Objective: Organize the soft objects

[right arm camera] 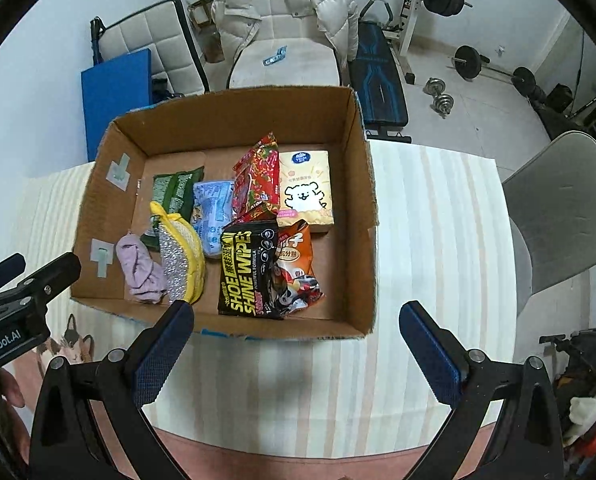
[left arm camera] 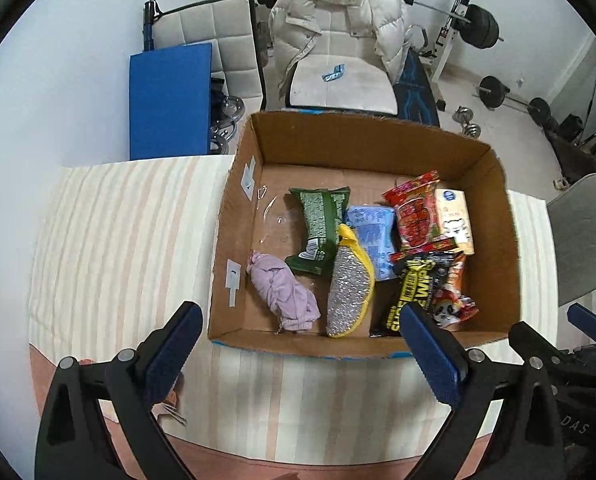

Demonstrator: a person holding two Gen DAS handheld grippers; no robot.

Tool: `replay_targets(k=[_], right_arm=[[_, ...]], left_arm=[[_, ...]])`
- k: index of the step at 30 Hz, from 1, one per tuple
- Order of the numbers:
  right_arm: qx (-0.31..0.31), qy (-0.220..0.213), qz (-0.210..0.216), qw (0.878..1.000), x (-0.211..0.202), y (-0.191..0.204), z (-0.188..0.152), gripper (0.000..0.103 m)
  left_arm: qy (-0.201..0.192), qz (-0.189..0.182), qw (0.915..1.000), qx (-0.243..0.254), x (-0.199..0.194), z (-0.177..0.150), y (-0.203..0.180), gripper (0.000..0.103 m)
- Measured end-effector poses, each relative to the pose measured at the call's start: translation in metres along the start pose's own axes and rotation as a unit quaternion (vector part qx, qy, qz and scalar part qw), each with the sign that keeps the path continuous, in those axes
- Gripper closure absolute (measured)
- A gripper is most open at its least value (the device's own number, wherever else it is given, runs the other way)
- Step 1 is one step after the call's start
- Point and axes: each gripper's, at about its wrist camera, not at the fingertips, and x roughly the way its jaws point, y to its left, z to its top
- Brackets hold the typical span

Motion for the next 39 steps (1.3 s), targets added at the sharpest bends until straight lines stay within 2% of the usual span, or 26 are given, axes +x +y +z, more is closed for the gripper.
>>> replay_targets(k=[9, 18, 25, 29, 39], right_arm=[[0.004, -0.069, 0.012, 0.998, -0.093, -0.008, -0.035, 0.0], [0.022, -0.123, 0.02, 0.992, -0.194, -0.018, -0.103, 0.0], [0.02, -0.154, 0.025, 0.988, -0.256, -0.015, -0.144, 0.0], [0.006, -0.165, 0.022, 0.986, -0.282, -0.006, -0.163, 0.0], [-0.006, -0.174, 0.024, 0.985, -0.315, 0.003, -0.186, 0.0]], left_arm=[[-0.047, -0.01, 0.9988, 0.011, -0.09, -0.038, -0.011, 0.002], [-0.093, -0.024, 0.9952, 0.015, -0.175, -0.086, -0.014, 0.002], [-0.116, -0.015, 0.9927, 0.027, -0.221, -0.109, -0.015, 0.002], [-0.124, -0.022, 0.9917, 0.026, -0.24, -0.12, -0.015, 0.002], [-0.144, -0.026, 0.9888, 0.028, -0.263, -0.14, -0.015, 0.002]])
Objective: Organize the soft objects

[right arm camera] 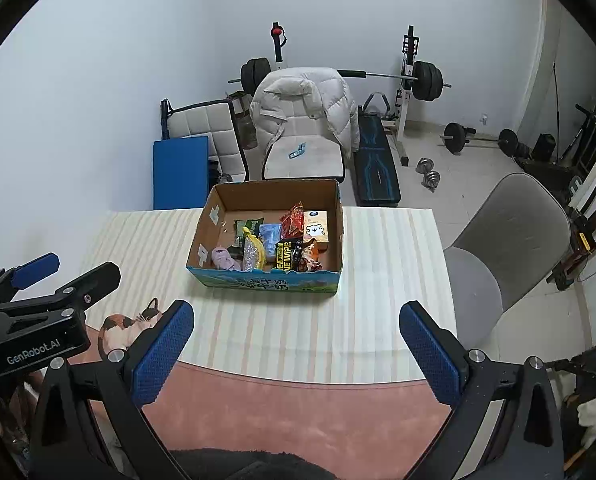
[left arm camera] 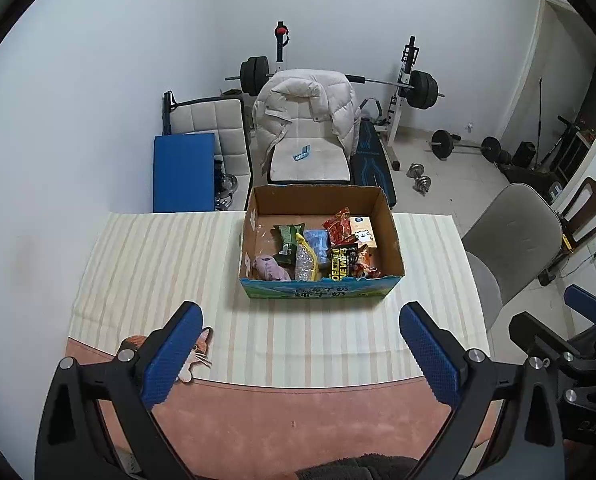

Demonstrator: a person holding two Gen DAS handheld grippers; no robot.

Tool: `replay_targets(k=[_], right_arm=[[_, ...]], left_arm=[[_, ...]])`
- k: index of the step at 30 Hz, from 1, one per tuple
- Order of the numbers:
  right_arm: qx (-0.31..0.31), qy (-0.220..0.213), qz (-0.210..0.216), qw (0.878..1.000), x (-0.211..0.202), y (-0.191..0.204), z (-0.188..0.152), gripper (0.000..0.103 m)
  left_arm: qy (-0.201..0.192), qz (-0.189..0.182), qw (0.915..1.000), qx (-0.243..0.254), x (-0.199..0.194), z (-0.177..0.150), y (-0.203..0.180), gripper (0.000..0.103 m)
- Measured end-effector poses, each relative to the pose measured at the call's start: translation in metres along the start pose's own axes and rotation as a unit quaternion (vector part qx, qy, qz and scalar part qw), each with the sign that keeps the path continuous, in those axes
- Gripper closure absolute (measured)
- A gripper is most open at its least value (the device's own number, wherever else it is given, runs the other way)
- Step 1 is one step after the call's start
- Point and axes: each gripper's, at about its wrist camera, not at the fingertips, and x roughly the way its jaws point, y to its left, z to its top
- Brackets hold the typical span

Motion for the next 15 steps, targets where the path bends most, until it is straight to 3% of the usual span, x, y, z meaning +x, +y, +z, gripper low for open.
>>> replay_targets(k=[8, 15], right_arm=[[0.005, -0.022, -0.026, 0.999, -0.009, -0.003, 0.006, 0.0], [0.006, -0.035, -0.033, 0.999, -0.014, -0.004, 0.016, 0.0]], left_arm=[[-0.034, 0.016, 0.9991, -0.022, -0.01, 0.001, 0.009, 0.0], [-0.036, 0.022, 0.999, -0.017, -0.009, 0.002, 0.008, 0.0]])
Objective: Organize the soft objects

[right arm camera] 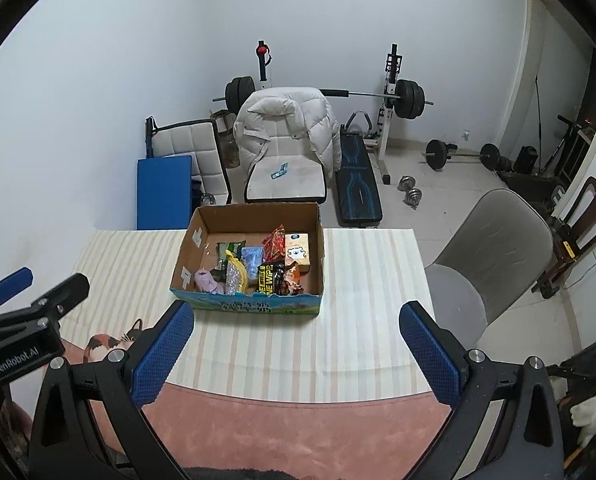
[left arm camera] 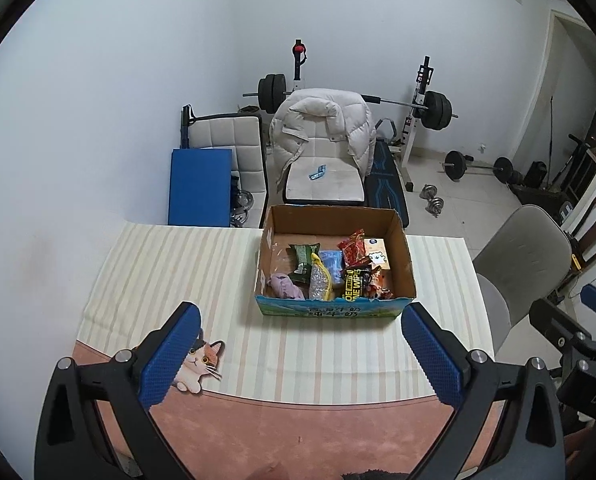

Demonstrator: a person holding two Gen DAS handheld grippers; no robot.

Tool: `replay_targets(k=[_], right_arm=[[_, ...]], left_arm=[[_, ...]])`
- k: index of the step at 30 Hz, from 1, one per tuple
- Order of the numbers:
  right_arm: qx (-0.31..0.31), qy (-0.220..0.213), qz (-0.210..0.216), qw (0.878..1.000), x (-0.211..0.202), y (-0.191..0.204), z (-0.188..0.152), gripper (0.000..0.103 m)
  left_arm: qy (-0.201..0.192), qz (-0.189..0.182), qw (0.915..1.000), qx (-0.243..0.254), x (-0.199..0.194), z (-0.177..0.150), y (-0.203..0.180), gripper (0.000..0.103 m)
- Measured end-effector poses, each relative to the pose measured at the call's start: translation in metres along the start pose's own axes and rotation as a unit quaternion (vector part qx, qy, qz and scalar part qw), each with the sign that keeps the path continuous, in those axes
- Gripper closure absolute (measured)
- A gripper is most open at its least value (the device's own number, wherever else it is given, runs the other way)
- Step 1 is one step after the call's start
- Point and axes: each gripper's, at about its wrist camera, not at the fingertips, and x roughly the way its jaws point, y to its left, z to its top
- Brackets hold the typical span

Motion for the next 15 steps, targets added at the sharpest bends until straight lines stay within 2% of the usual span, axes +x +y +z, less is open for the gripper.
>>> replay_targets(k=[15], right_arm=[[-0.007, -0.021, -0.005, 1.0, -0.0105, 0.0073, 0.0102, 0.0]], left_arm=[[-0.007, 0.001, 0.9999, 0.008, -0.0085, 0.0002, -0.0032, 0.0]])
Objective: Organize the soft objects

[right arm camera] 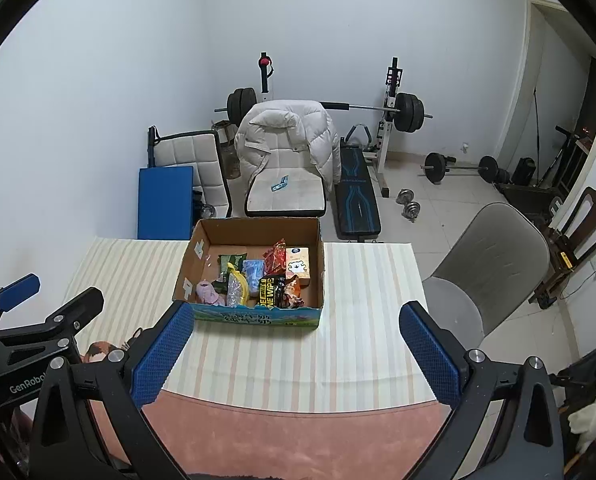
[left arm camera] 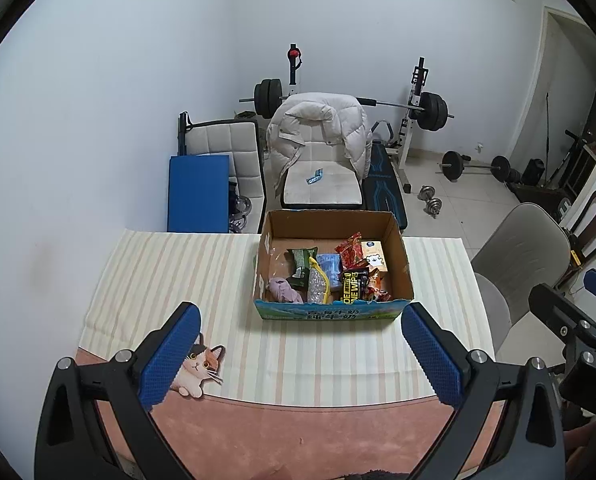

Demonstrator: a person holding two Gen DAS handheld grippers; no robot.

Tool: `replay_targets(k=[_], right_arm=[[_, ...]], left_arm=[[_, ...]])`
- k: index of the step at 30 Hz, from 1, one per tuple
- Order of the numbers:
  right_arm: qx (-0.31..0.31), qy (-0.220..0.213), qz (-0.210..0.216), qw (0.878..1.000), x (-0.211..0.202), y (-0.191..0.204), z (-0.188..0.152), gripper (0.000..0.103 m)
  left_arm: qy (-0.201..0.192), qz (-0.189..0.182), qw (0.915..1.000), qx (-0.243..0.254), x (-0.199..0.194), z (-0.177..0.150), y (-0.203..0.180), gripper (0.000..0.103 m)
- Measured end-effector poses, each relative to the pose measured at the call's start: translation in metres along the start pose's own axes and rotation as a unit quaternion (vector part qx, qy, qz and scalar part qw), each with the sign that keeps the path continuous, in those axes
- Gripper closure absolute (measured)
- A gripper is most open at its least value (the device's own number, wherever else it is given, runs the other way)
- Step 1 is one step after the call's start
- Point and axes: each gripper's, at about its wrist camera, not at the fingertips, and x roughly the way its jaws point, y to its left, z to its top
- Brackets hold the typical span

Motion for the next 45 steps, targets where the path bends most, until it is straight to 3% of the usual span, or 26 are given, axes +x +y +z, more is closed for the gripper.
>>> replay_targets(k=[45], right_arm=[[-0.003, -0.002, -0.009, 1.0, -0.006, -0.004, 0.005, 0.0]], left_arm=[[-0.012, 0.003, 0.9999, 0.005, -0.01, 0.004, -0.001, 0.0]])
